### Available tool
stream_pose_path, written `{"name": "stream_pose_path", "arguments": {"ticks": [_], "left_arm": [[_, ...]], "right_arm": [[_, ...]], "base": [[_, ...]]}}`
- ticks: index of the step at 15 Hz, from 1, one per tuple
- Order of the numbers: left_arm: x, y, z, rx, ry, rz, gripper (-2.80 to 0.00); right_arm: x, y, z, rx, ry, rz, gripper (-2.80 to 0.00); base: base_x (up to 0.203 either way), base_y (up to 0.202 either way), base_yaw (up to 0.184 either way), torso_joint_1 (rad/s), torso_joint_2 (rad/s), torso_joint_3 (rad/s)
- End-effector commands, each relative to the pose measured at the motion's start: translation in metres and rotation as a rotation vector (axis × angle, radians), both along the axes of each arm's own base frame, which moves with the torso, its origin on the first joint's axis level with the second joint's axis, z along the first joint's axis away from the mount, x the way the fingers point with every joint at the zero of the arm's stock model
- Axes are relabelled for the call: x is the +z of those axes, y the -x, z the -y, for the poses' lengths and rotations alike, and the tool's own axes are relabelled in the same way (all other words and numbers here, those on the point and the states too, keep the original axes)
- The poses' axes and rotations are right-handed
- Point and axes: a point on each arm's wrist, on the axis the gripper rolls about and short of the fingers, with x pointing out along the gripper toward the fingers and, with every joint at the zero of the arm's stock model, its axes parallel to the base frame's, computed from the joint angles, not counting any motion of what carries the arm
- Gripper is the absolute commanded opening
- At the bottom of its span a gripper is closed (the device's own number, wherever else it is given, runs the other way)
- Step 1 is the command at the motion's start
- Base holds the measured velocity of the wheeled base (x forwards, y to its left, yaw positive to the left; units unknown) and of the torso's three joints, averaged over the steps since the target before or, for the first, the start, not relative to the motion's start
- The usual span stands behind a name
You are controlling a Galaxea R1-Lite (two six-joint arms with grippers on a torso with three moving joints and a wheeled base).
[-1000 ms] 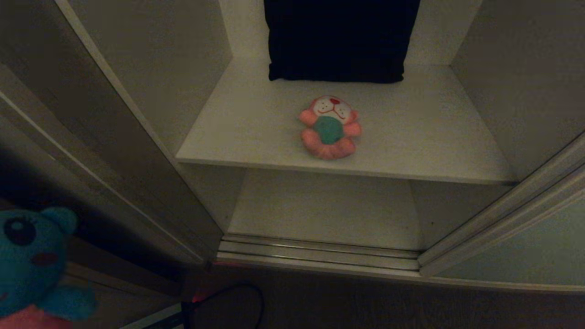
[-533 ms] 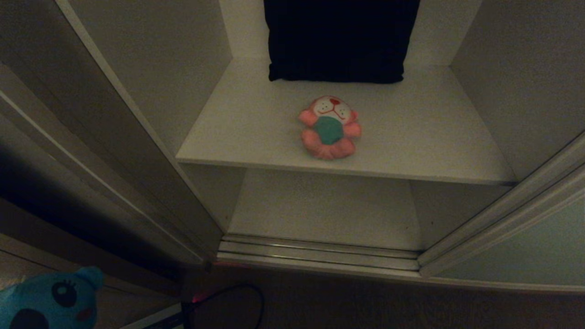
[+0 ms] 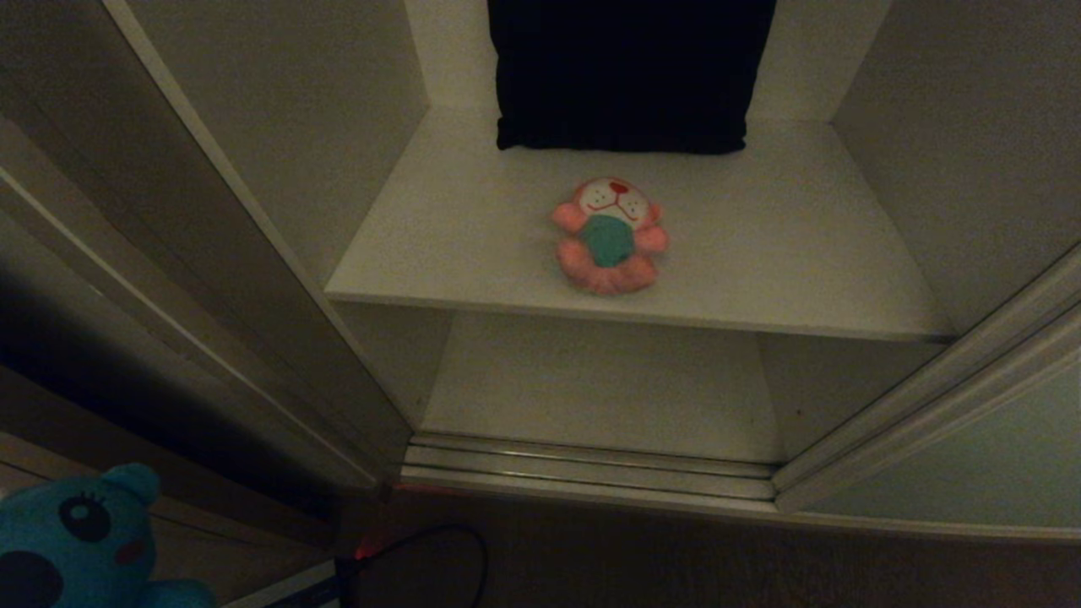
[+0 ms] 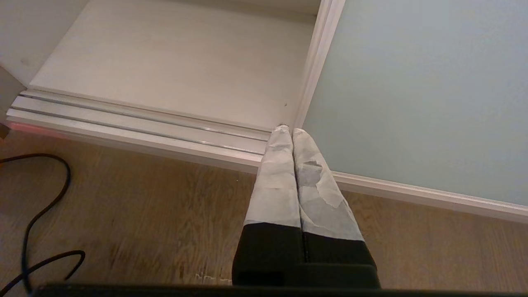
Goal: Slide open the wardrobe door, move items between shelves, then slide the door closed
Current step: Place the blue doll on the lower shelf
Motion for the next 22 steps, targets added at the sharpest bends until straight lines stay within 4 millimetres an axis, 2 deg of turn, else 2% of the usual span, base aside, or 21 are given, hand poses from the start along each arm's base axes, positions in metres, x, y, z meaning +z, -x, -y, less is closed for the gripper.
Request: {"name": "stream_pose_path", "arguments": {"ticks": [1,22], "left_arm": [[-0.0009,-0.0003,0.0,0.0,0.007,-0.01,-2.8],[-0.0011,-0.0003,-0.0002,0.01,0.008,-0.011,-2.8]], "right_arm": [[-0.0009,-0.0003,0.0,0.001,0.0,-0.005,-2.8],[-0.0009,-0.0003,0.0,0.001,0.0,-0.005,-2.8]], "base": [[0.0,0.0,0.0,0.0,0.0,0.0],[0.0,0.0,0.0,0.0,0.0,0.0]]}}
